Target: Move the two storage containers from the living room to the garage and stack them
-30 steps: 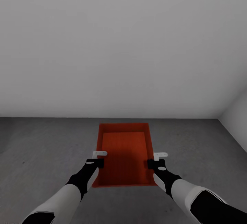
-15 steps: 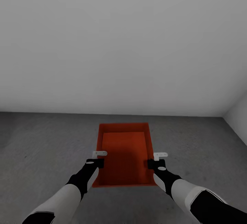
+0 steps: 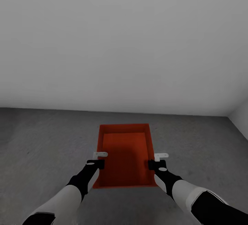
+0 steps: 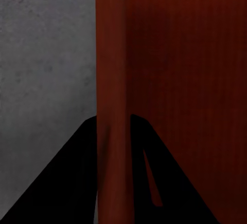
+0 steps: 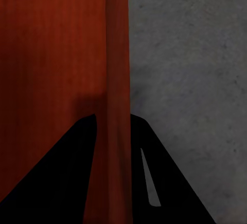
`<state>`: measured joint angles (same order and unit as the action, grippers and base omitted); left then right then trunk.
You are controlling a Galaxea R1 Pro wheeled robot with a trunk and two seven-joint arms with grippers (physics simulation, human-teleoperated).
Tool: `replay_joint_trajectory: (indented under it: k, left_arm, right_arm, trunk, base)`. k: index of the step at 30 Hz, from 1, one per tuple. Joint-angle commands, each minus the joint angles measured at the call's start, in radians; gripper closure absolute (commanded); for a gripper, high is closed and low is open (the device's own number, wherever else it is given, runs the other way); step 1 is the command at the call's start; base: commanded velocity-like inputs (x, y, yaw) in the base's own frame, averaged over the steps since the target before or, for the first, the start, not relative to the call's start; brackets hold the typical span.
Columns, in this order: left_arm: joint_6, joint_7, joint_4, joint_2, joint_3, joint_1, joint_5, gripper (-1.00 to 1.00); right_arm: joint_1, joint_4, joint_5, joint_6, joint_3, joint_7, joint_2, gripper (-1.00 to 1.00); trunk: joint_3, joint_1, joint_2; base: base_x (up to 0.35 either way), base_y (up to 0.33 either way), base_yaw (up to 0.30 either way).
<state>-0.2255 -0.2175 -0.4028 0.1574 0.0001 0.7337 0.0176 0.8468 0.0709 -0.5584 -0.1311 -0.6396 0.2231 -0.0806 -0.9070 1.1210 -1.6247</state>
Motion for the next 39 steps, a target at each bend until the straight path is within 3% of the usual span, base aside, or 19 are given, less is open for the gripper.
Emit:
replay_joint_trajectory:
  k: [1, 13, 39]
  left_arm:
    - [-0.053, -0.011, 0.01, -0.001, -0.002, 0.0, 0.013, 1.0]
    - [-0.057, -0.011, 0.01, -0.001, -0.002, 0.0, 0.013, 1.0]
    - [-0.055, -0.011, 0.01, -0.001, -0.002, 0.0, 0.013, 1.0]
  right_arm:
    - [0.002, 0.001, 0.003, -0.013, 0.024, 0.007, 0.007, 1.0]
    - [0.002, 0.0, -0.001, -0.013, 0.026, 0.007, 0.007, 1.0]
    - [0.002, 0.0, -0.003, -0.013, 0.027, 0.007, 0.008, 1.0]
  trunk:
    - [-0.005, 0.004, -0.007]
    - [-0.051, 0.05, -0.091]
    - [-0.174, 0.149, -0.273]
  base:
    - [0.0, 0.0, 0.07]
    - [0.0, 0.0, 0.022]
    - [0.0, 0.0, 0.0]
